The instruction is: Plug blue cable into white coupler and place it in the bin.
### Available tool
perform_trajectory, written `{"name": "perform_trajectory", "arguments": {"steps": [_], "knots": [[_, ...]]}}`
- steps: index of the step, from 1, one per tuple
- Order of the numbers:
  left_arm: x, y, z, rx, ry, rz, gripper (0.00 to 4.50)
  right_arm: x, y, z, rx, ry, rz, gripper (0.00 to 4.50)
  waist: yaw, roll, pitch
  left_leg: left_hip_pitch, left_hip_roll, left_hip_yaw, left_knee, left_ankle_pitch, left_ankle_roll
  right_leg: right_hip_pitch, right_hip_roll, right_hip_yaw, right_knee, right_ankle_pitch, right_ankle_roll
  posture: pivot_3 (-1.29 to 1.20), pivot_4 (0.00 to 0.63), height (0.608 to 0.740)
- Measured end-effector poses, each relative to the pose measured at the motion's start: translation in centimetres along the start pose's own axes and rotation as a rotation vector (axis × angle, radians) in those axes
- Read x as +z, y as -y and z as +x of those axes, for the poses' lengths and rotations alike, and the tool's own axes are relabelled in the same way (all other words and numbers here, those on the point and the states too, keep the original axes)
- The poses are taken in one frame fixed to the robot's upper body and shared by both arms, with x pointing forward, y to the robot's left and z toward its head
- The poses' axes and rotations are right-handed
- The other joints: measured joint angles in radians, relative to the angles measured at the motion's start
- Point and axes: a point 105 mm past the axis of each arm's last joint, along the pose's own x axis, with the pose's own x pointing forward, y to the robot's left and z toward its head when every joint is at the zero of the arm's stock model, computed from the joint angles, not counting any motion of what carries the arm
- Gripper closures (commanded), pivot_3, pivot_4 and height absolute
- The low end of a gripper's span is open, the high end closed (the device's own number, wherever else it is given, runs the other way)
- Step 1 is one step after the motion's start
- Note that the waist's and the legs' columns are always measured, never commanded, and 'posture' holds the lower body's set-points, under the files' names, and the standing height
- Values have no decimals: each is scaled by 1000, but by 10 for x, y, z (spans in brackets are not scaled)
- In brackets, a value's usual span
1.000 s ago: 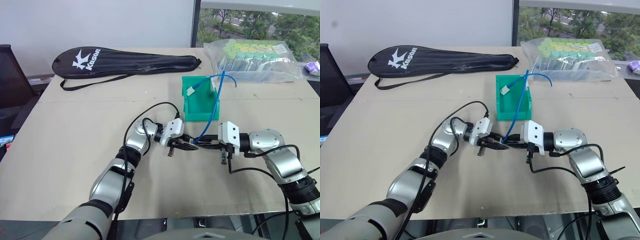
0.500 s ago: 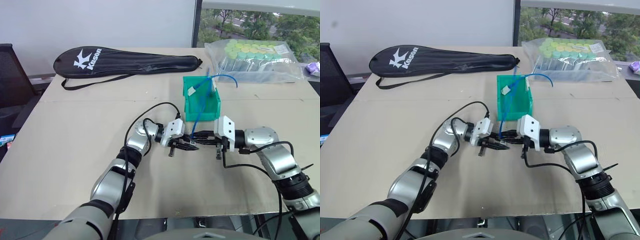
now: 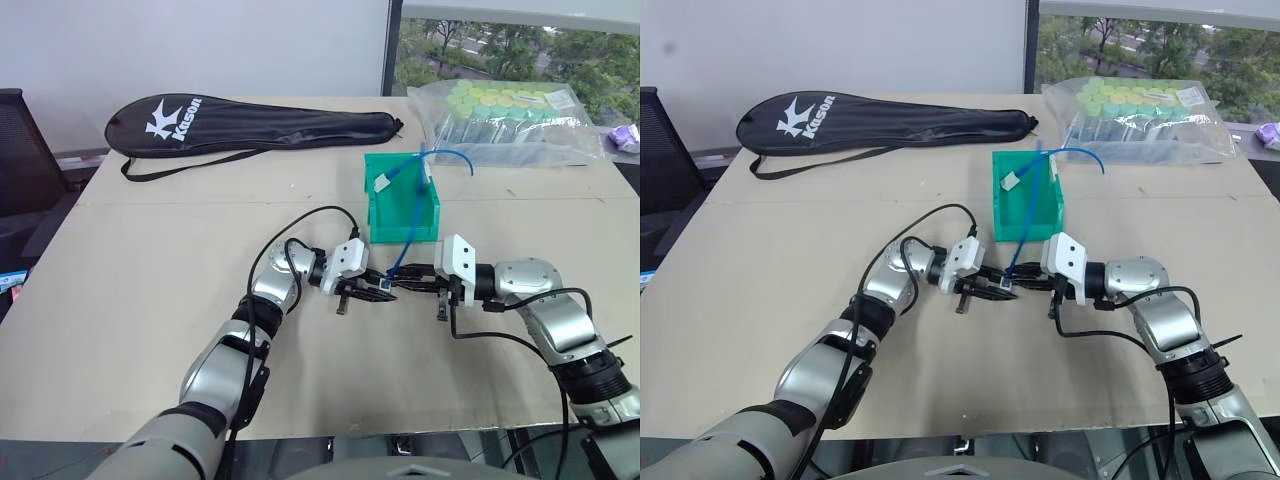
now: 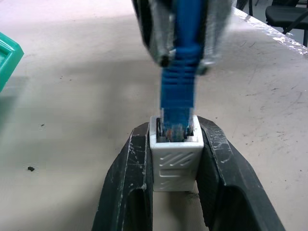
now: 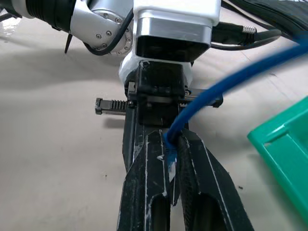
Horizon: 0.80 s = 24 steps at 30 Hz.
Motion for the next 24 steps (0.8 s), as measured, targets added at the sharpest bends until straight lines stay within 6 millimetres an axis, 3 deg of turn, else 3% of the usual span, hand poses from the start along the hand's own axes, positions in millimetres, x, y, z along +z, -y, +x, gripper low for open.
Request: {"name": "perform_trajectory", "arguments": {"steps": [16,22,24], "knots": [[-6,2,-3,17,-8,-17,3898,-8,-5,10,31,-43,-77,4500,-6,-5,-14,3,2,-1,-1,0,0,1,2,0,0,0,-1,0,150,740],[-9,3,-6,25,-17,-24,3898,-9,-5,14,11,4,-9,4500,-15,-7,-16,12,4,-1,-3,0,0,8,2,3,0,-2,-3,0,150,740],[-8,3,-6,23,-19,-24,2872,-7,-6,13,2,35,38,4500,-16,-7,-16,12,6,0,-3,0,0,8,2,3,0,-2,-3,0,150,740]]}}
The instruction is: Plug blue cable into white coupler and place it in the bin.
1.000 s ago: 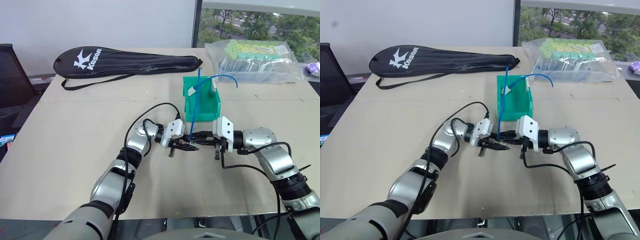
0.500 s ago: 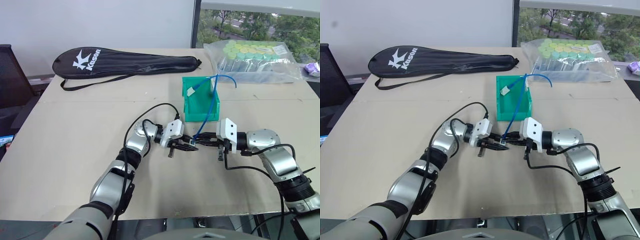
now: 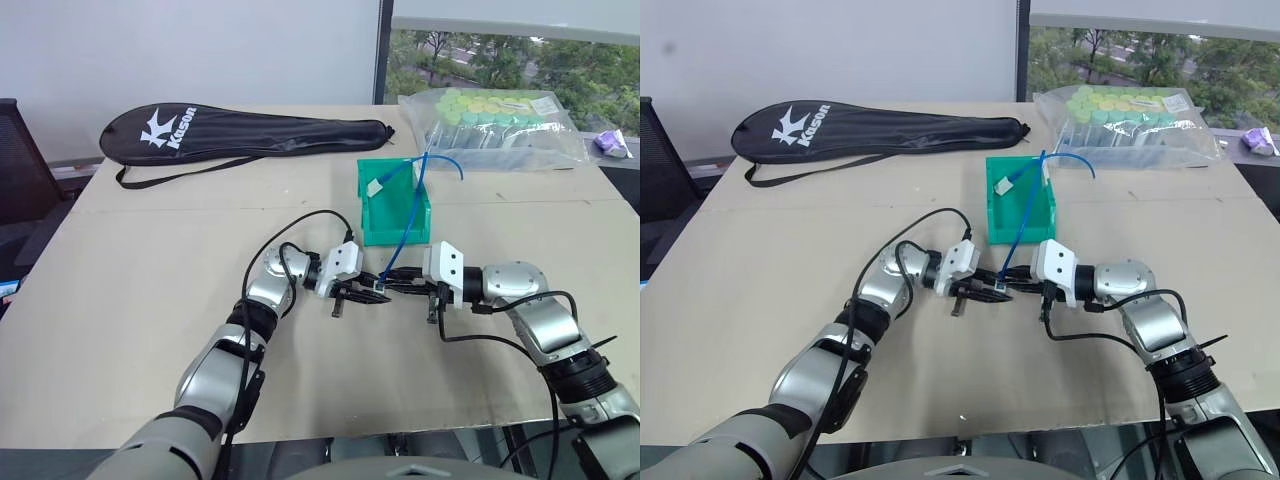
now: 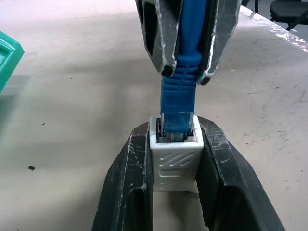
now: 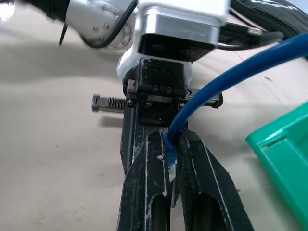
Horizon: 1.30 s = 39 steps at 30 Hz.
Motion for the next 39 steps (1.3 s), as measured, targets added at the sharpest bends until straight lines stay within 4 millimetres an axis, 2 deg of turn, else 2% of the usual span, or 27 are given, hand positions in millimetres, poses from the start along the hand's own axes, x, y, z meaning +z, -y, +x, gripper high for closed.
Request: {"name": "perform_trajectory", "arguments": {"steps": [1,2,4,5,11,16,20,21,23,26,28,32,38,39], "knots": [[-1,1,1,-8,-6,-2,2602,0,0,-1,-1,4,11,4500,0,0,0,0,1,0,0,0,0,0,0,0,0,0,0,0,150,740],[-2,3,2,-17,-7,-6,2055,2,-1,-1,0,10,22,4500,0,0,0,0,1,1,0,0,0,0,0,1,0,0,0,0,150,740],[-1,4,2,-28,-8,-2,1253,3,-2,-1,6,12,34,4500,0,1,1,0,1,1,0,0,0,0,0,0,0,0,0,0,150,740],[-2,6,3,-29,-7,-1,661,4,-2,-1,9,13,42,4500,0,1,1,0,2,1,0,0,0,0,0,1,0,0,-1,0,150,740],[-2,10,-2,-19,-10,21,661,15,-6,-1,28,32,66,4500,-7,2,2,0,2,2,-1,0,0,-2,0,2,0,0,-1,0,150,740],[-3,12,-11,29,-3,9,661,35,4,-10,-13,80,63,4500,-12,3,3,0,4,2,-3,0,0,-3,1,3,0,0,-1,0,150,740],[-1,21,-37,180,6,-103,661,66,23,-19,-59,161,48,4500,-14,4,9,-1,5,4,-6,0,0,-7,2,5,1,1,1,0,150,740],[5,25,-44,228,14,-131,661,76,32,-24,-89,188,36,4500,-10,5,11,-3,5,4,-6,0,0,-9,2,4,1,1,1,0,150,740],[15,23,-49,280,35,-145,661,82,40,-24,-107,208,30,4500,-5,5,13,-5,5,3,-6,0,0,-9,2,3,1,1,1,0,150,740],[48,10,-62,451,95,-165,661,93,64,-18,-139,240,38,4500,-5,6,18,-9,4,2,-2,0,0,-11,1,2,0,2,2,0,150,740],[67,0,-76,581,109,-173,661,94,82,-17,-170,234,49,4500,-5,6,19,-12,4,1,0,0,0,-11,1,2,0,2,2,0,150,740],[94,-14,-97,780,105,-205,661,90,114,-14,-225,201,83,4500,-6,6,23,-13,2,1,1,0,0,-11,1,2,-1,2,2,0,150,740],[117,-14,-98,871,65,-235,661,87,148,-6,-282,147,137,4500,-7,6,25,-13,2,1,-1,0,0,-12,2,2,-1,2,2,0,150,740],[118,-14,-98,879,57,-243,630,84,151,-6,-292,129,144,3984,-7,6,25,-13,2,1,-1,0,0,-12,2,2,-1,2,2,0,150,740]]}}
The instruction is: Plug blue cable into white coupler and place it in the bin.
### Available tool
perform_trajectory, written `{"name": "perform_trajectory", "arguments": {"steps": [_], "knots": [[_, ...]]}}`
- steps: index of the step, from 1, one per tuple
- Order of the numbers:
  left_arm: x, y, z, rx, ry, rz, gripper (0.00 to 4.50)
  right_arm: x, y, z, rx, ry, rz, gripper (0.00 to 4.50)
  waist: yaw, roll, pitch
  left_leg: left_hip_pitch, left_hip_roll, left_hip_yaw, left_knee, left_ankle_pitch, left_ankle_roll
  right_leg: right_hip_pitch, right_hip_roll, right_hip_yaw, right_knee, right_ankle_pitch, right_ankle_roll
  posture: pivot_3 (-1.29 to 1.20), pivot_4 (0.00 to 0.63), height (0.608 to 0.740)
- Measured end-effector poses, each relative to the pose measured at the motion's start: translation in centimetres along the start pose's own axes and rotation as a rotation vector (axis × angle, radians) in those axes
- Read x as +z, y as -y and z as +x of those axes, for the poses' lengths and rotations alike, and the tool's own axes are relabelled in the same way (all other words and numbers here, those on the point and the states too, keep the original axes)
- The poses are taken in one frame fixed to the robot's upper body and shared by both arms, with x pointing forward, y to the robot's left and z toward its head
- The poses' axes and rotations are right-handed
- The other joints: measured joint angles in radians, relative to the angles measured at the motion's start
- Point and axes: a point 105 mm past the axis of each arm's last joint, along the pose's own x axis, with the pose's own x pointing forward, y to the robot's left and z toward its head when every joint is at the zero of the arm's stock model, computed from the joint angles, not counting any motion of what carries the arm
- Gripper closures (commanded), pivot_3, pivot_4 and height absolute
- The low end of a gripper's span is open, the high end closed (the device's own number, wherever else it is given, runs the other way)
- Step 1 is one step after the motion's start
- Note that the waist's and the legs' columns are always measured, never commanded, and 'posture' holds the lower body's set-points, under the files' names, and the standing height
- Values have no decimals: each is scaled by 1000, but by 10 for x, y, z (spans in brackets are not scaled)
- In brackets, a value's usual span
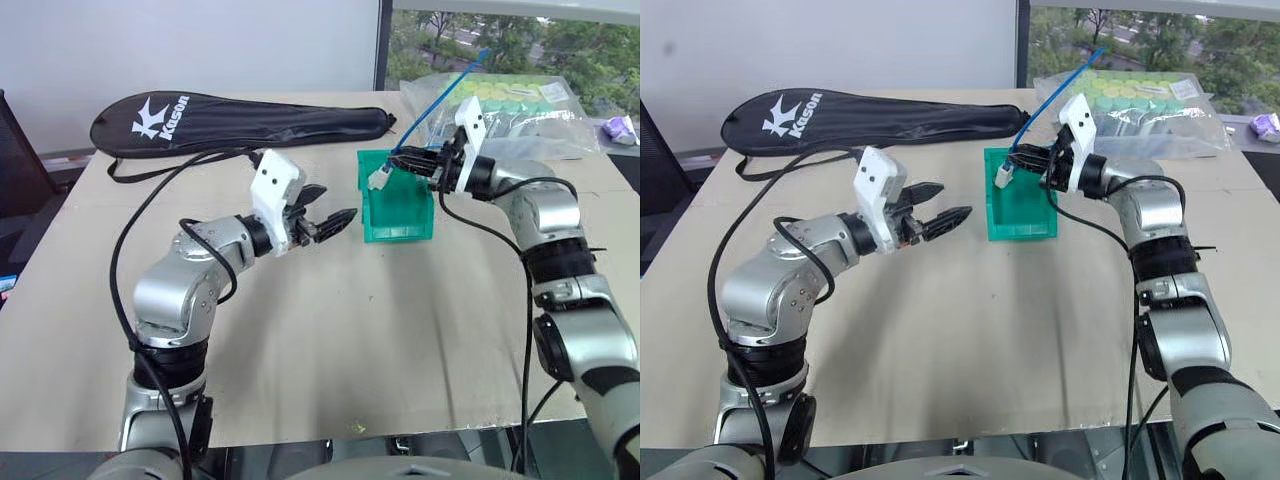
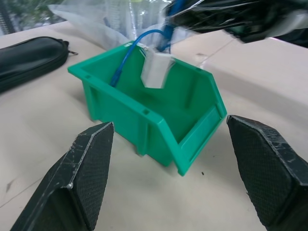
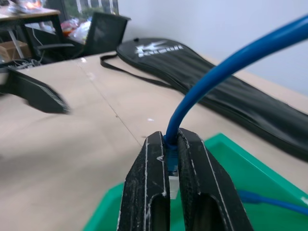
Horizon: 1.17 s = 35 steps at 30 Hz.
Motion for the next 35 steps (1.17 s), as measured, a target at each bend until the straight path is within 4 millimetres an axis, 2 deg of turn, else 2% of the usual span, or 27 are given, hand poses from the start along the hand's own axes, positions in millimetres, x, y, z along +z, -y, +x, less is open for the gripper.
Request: {"name": "perform_trajectory", "arguments": {"steps": [1,3,6,9,10,13,15,18,21,22,27,30,35], "knots": [[0,1,0,5,-6,-2,630,-2,2,1,-7,-10,4,3814,0,0,0,0,0,0,0,0,0,0,0,0,0,0,0,0,150,740],[-2,1,0,23,-29,-30,630,-10,14,5,-76,-46,-1,3092,-1,0,1,0,0,0,0,0,0,0,0,0,0,0,0,0,150,740],[-1,2,1,31,-35,-49,630,-10,34,6,-222,-61,-52,1667,-2,0,2,0,0,0,0,3,-5,-1,0,1,1,0,0,0,150,740],[-1,2,1,36,-33,-56,630,-4,50,-2,-339,-52,-113,211,-1,0,2,0,0,0,-1,3,-5,-1,-1,1,0,0,0,0,150,740],[-1,3,1,34,-32,-58,630,-4,55,-8,-373,-53,-124,46,0,0,2,-1,0,0,-1,3,-5,-1,-2,1,-1,0,0,0,150,740],[0,4,-1,34,-32,-47,630,-11,58,-31,-414,-79,-148,46,3,0,2,-1,-1,0,-2,3,-5,0,-4,1,-2,0,0,0,150,740],[-5,4,-6,38,-41,-41,630,-23,47,-47,-395,-100,-137,46,2,0,2,-1,-1,1,-3,3,-5,0,-6,2,-3,0,0,0,150,740],[-21,8,-14,42,-55,-36,630,-46,18,-74,-325,-117,-63,46,3,0,2,-1,-1,1,-7,3,-5,0,-7,2,-5,0,0,0,150,740],[-47,21,-26,36,-48,-73,630,-63,-23,-102,-234,-58,44,46,0,1,2,1,-1,1,-10,3,-5,0,-6,2,-6,0,0,0,150,740],[-53,22,-28,40,-54,-83,630,-65,-27,-106,-227,-50,55,46,-1,1,2,1,-1,1,-10,3,-5,0,-6,2,-6,0,0,0,150,740],[-111,39,-53,80,-166,-51,630,-70,-59,-145,-233,21,137,46,2,1,2,3,-1,1,-11,0,-1,1,-6,2,-6,0,-1,0,150,740],[-127,49,-62,101,-148,-58,630,-107,-85,-170,-235,-58,172,46,15,1,2,4,-2,2,-10,1,-1,2,-7,1,-8,-2,-5,0,150,740],[-143,56,-70,120,-133,-101,630,-141,-100,-193,-235,-142,169,46,18,1,1,6,-3,7,-8,1,-1,3,-8,4,-9,-2,-5,0,150,740]]}}
